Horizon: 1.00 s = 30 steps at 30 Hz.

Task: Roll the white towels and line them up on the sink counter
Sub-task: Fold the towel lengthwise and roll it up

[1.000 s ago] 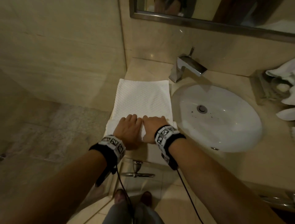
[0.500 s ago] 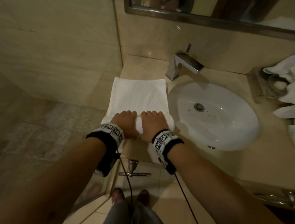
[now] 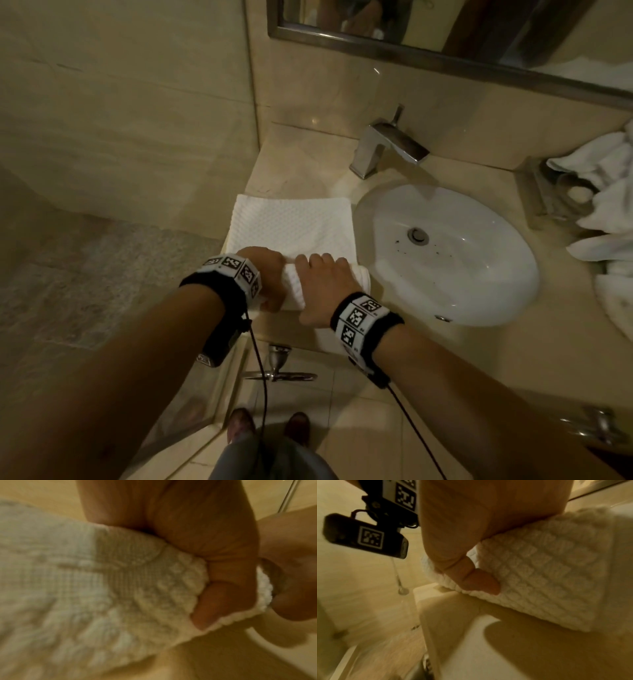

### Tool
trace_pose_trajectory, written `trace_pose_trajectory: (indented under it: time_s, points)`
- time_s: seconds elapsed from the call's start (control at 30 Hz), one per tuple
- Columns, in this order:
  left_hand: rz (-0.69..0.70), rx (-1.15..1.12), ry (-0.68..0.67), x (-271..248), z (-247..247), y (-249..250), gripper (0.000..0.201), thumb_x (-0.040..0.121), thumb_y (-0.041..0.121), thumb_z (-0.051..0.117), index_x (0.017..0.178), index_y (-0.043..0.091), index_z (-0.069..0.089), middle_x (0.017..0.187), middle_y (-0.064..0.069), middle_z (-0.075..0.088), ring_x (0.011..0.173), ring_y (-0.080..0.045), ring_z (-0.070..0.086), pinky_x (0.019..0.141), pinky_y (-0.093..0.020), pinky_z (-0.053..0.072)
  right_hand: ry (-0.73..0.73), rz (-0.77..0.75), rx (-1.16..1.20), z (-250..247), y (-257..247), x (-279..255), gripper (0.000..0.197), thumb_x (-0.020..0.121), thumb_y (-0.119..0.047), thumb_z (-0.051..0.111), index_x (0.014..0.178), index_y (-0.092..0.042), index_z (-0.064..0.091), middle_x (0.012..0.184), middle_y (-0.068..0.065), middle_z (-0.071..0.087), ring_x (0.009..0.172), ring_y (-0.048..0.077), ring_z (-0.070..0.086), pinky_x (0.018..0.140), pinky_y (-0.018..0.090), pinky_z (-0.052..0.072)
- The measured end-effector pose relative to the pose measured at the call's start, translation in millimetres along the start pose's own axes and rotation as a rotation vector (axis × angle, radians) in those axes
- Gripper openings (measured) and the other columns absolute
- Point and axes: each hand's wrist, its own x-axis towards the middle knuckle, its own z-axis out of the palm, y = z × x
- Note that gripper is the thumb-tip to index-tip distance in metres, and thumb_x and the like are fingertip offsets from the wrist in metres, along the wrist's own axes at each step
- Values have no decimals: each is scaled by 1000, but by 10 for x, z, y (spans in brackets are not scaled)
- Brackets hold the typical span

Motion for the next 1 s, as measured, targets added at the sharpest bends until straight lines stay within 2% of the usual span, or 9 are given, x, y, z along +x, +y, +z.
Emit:
trace_pose_trajectory:
  time_s: [0.1,0.2,0.3,0.47,0.57,0.67,0.8,0.9,1.0]
  points:
    - [7,-52,27,-20,63,13,84,42,30,76,124,27,56,101,1,64,93,-19,60,81,-34,55,-41,33,108,-113,12,75,58,74,-47,64,122,-18,48,114,5,60,105,26,57,92,39,40]
    - [158,167,347,-121,228,-13,70,60,48,68,119,20,43,114,-3,48,103,-22,45,88,-35,42,-143,73,156,-253,68,167,36,73,-37,62,103,-17,61,98,6,66,82,23,60,69,29,47]
    - [182,329,496,-186,367,-1,52,70,39,62,112,16,42,110,-5,46,97,-23,42,82,-34,36,-216,129,197,-298,74,242,25,63,-26,60,84,-12,60,89,8,66,74,23,60,62,28,49]
    - [65,80,285,-53,114,65,58,61,42,73,110,20,50,107,-1,58,99,-22,55,85,-33,46,17,19,17,-42,-40,60,81,67,-49,63,134,-14,33,129,8,42,118,29,41,104,51,30]
    - [15,-44,97,9,23,47,65,48,38,80,107,21,56,91,3,60,86,-20,60,73,-30,51,21,-55,-74,35,-52,-24,103,62,-42,70,145,-12,17,137,10,33,126,30,33,111,57,17]
    - [20,-44,86,-10,55,33,73,47,36,81,113,21,54,93,2,59,84,-19,58,74,-31,51,4,-33,-51,-16,-49,84,92,66,-40,73,140,-14,27,131,9,42,120,29,40,104,51,29]
    - [25,-2,173,-61,134,45,80,51,36,81,122,20,47,113,-3,57,103,-21,55,84,-32,49,-142,16,49,-169,-43,218,82,69,-60,67,132,-15,39,128,8,47,118,29,45,101,49,33]
    - [56,47,214,-100,159,58,86,55,39,82,129,21,42,117,-3,54,107,-21,52,85,-32,44,-277,89,396,-328,100,311,48,71,-28,68,115,-11,59,117,11,58,105,28,55,88,41,46]
    - [55,29,169,-86,107,47,82,56,37,81,127,22,43,113,-2,53,101,-21,51,79,-31,42,-247,187,631,-444,216,440,50,59,-19,69,108,-17,64,115,6,55,103,25,54,90,44,49]
